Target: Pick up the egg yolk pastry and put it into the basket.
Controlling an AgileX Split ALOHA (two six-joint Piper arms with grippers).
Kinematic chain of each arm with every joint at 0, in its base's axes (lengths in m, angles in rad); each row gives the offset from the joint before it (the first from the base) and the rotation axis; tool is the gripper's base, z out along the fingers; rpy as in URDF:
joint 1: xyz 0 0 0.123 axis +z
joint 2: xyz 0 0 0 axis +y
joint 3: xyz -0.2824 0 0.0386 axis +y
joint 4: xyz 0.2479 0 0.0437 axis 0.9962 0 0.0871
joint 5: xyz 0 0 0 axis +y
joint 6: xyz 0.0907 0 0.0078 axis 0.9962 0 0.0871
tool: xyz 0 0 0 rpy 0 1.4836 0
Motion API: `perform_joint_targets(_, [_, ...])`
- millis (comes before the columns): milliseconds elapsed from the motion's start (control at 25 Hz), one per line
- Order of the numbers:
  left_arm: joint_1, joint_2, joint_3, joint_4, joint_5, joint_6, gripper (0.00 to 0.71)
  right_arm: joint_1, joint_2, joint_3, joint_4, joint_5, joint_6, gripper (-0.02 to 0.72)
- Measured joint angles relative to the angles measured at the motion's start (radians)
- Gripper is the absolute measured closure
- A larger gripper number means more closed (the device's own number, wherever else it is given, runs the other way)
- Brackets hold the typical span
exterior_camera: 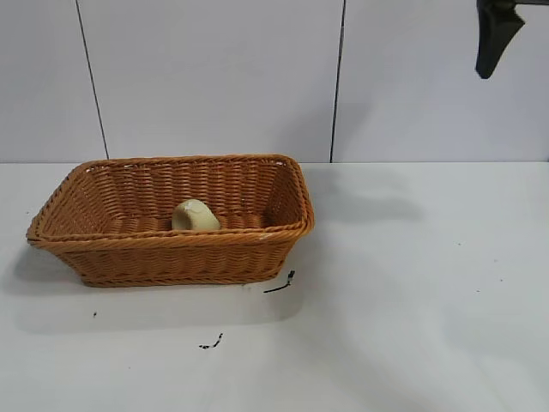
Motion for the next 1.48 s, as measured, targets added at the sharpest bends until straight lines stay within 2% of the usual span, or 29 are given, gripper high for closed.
perform_joint_targets(240, [0.000,0.000,0.000,0.000,0.000,0.000,0.014,0.000,-0.386,0.341,-0.001,-0.004,0.000,0.010])
perform_joint_targets(520, [0.000,0.000,0.000,0.000,0.000,0.000,0.014,0.000,-0.860,0.649,-0.003,-0.145,-0.001,0.010])
perform_joint_targets(640, [0.000,0.000,0.000,0.000,0.000,0.000,0.014,0.000,-1.023,0.739,-0.003,-0.162,-0.001,0.010])
perform_joint_targets(960, [0.000,0.000,0.000,0.000,0.000,0.000,0.014,0.000,-1.300,0.752,-0.003,-0.179,-0.001,0.010])
perform_joint_targets(1480, [0.000,0.000,0.000,0.000,0.000,0.000,0.014,0.000,-1.318,0.754,-0.003,-0.180,-0.001,0.010])
